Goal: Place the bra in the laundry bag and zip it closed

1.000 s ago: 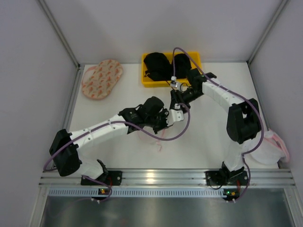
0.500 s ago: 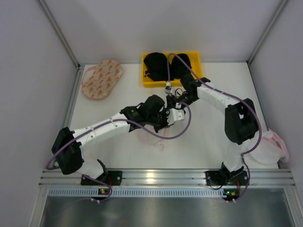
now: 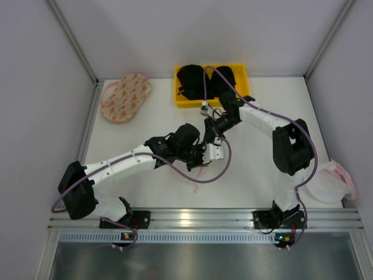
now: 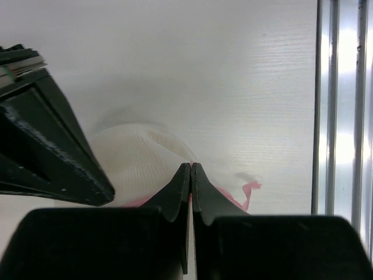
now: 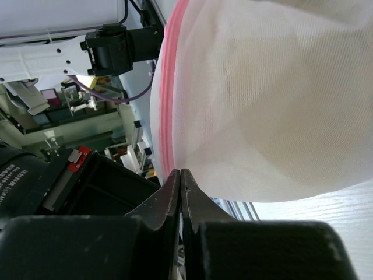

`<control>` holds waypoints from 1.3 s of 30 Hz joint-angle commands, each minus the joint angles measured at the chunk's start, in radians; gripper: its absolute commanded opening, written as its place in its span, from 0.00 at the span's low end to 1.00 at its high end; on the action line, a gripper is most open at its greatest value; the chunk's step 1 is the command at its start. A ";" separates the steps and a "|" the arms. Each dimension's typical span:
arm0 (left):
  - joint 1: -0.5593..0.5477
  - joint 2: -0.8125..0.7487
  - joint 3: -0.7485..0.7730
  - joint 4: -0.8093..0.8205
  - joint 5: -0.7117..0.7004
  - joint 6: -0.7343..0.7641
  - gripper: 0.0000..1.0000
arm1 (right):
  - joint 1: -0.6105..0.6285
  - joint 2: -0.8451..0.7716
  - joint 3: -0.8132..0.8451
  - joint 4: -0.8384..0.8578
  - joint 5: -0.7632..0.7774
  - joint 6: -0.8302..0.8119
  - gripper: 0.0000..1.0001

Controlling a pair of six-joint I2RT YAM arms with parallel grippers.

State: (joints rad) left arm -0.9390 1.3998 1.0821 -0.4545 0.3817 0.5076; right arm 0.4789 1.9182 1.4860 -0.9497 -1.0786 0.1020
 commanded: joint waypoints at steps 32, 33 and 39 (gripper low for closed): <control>-0.055 -0.010 0.007 -0.021 -0.027 0.035 0.00 | 0.144 0.027 0.019 -0.018 0.019 -0.027 0.36; -0.055 -0.010 0.007 -0.021 -0.027 0.037 0.00 | 0.141 0.025 0.025 -0.015 0.023 -0.025 0.25; -0.057 -0.042 -0.033 -0.023 0.019 0.043 0.00 | 0.090 0.045 0.083 -0.008 0.031 -0.010 0.00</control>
State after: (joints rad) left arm -0.9928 1.3865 1.0512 -0.4824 0.3550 0.5343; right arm 0.5991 1.9480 1.5127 -0.9642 -1.0401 0.0978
